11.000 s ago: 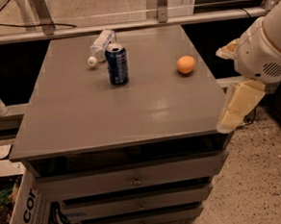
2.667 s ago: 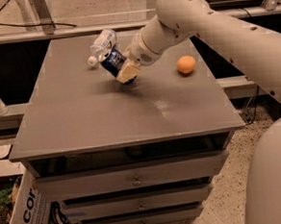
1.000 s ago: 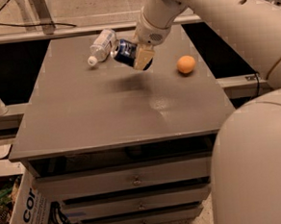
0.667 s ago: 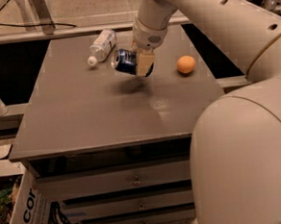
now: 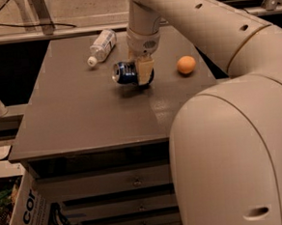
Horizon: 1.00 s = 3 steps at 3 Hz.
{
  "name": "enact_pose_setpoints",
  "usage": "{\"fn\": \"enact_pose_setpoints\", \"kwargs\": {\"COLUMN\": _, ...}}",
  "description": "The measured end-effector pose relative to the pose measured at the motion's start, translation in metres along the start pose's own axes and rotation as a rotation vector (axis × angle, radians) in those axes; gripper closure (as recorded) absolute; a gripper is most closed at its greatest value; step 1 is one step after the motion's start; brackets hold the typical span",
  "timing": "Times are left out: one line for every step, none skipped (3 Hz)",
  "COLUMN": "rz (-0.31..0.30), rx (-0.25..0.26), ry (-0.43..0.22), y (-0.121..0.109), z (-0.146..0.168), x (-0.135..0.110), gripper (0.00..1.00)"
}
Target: Knock pepsi can over
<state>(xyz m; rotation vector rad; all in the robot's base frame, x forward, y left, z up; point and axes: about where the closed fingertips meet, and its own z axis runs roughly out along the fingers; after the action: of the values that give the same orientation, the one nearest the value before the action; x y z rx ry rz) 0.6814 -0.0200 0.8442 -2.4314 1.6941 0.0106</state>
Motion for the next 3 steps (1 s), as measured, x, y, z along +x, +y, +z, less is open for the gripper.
{"fn": "enact_pose_setpoints", "kwargs": {"rz": -0.008, "rx": -0.013, "ry": 0.02, "y": 0.0015, "z": 0.0031, "x": 0.0008, "gripper": 0.59}}
{"fn": "enact_pose_setpoints", "kwargs": {"rz": -0.007, "rx": -0.017, "ry": 0.023, "y": 0.0019, "z": 0.004, "x": 0.0018, "gripper": 0.36}}
{"fn": "enact_pose_setpoints", "kwargs": {"rz": -0.002, "rx": -0.016, "ry": 0.02, "y": 0.0022, "z": 0.0034, "x": 0.0032, "gripper": 0.12}}
